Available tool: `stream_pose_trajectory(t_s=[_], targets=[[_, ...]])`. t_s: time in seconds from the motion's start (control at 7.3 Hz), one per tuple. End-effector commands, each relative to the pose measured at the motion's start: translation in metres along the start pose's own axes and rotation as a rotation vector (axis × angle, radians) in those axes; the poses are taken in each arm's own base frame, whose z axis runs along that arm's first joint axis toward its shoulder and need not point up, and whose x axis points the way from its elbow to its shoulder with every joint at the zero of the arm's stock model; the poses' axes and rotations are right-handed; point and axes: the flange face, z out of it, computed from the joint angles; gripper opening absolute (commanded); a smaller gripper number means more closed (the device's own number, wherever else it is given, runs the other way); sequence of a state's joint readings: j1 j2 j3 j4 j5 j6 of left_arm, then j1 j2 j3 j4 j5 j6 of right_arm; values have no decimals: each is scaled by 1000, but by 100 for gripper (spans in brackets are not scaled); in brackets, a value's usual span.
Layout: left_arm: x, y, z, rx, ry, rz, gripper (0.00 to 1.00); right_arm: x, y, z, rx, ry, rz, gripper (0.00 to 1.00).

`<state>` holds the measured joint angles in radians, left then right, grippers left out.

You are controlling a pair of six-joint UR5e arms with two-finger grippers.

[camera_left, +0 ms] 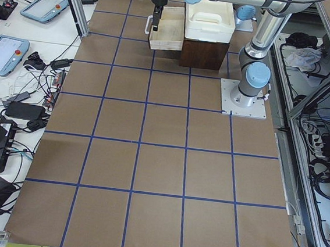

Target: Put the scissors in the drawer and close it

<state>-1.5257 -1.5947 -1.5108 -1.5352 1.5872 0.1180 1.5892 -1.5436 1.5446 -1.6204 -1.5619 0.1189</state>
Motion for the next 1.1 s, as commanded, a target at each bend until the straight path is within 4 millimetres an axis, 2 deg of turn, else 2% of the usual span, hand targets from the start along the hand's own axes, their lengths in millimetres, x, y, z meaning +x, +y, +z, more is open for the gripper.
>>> stream_pose_trajectory(t_s=[0.0,0.27,0.41,0.55,0.68,0.82,0.96], targets=[[4,6,0,1,4,11,100,0,-1,-1,11,-3,2,100],[3,2,-1,26,-4,0,100,0,-2,-2,17,-1,1,100],[3,10,-10,35,-9,0,100,0,-2,-1,16,-1,4,100],[3,6,-1,23,-16,-3,100,3,-2,0,12,3,2,100],[2,-1,-4,54,1,-2,100,3,-2,0,12,3,2,100],[4,8,-15,80,-5,16,100,3,-2,0,13,3,5,100],[9,14,-16,59,-5,35,100,2,-2,-1,15,3,7,100]])
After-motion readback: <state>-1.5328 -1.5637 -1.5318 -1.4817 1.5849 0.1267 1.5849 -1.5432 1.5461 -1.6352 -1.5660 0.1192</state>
